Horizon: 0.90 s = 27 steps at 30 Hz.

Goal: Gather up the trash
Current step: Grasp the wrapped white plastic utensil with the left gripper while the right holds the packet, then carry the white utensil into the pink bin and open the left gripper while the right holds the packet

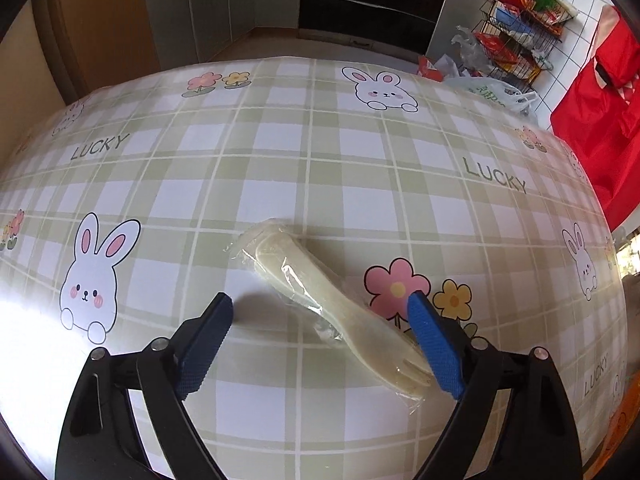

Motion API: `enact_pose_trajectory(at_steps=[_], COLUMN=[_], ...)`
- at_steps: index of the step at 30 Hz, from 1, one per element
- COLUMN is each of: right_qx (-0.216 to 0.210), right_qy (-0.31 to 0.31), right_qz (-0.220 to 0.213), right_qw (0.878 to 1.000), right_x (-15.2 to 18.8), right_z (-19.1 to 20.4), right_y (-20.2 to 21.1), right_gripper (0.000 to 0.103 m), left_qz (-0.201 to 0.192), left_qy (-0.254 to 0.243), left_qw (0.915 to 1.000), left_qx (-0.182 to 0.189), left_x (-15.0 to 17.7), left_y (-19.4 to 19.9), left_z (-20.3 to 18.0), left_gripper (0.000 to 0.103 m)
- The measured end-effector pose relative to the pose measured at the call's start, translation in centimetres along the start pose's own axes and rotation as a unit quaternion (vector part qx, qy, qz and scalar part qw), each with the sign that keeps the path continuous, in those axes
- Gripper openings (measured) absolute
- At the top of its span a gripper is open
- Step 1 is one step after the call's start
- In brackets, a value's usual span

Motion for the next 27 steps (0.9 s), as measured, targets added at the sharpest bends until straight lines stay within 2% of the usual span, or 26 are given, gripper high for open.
enact_pose_trajectory(at_steps=[2, 3, 4, 6, 7, 10, 18, 21, 27], right_qx=[-0.003, -0.005, -0.008, -0.013, -0.017, -0.027, -0.040, -0.048, -0.073], right_qy=[0.002, 0.003, 0.002, -0.003, -0.005, -0.009, 0.005, 0.011, 0.048], right_qz=[0.002, 0.001, 0.002, 0.001, -0.001, -0.006, -0.019, -0.025, -0.046], right_qw=[1.000, 1.000, 1.000, 1.000, 1.000, 1.000, 0.999, 0.998, 0.995], right_x=[0.1, 0.2, 0.3, 0.5, 0.7, 1.3, 3.0, 3.1, 3.2], right_z=[0.3, 0.4, 0.6, 0.9, 1.1, 2.1, 5.6, 7.0, 11.6], right_y=[0.1, 0.1, 0.2, 0.3, 0.5, 1.3, 4.4, 5.5, 9.0], right_gripper=[0.022, 0.022, 0.022, 0.022, 0.022, 0.022, 0.022, 0.022, 0.022], left_qz=[-0.005, -0.007, -0.006, -0.006, -0.006, -0.021, -0.091, -0.109, -0.150], left_qy=[-0.020, -0.037, -0.051, -0.065, -0.068, -0.074, -0.091, -0.097, -0.100], left_qw=[0.9998, 0.9992, 0.9985, 0.9972, 0.9965, 0.9930, 0.9839, 0.9812, 0.9715], left_qx=[0.002, 0.011, 0.017, 0.036, 0.048, 0.089, 0.125, 0.126, 0.155], left_x=[0.3, 0.7, 1.1, 2.0, 2.5, 3.7, 6.5, 8.2, 12.3], left_y=[0.5, 0.8, 1.1, 1.8, 2.1, 3.6, 11.3, 14.8, 22.3], left_z=[0.2, 0.2, 0.3, 1.0, 1.5, 3.5, 9.4, 11.3, 14.5], left_gripper=[0.059, 0.043, 0.034, 0.022, 0.019, 0.017, 0.016, 0.016, 0.016])
Point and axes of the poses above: each gripper's, at about its wrist camera, not at the fingertips, and y roughly against the way its jaws point, z to its left, x to its underside, the point moved 2 cm from there along -y, roughly the way its jaws point, and after that the axes turned 4 degrees about z, right-handed, at the moved point
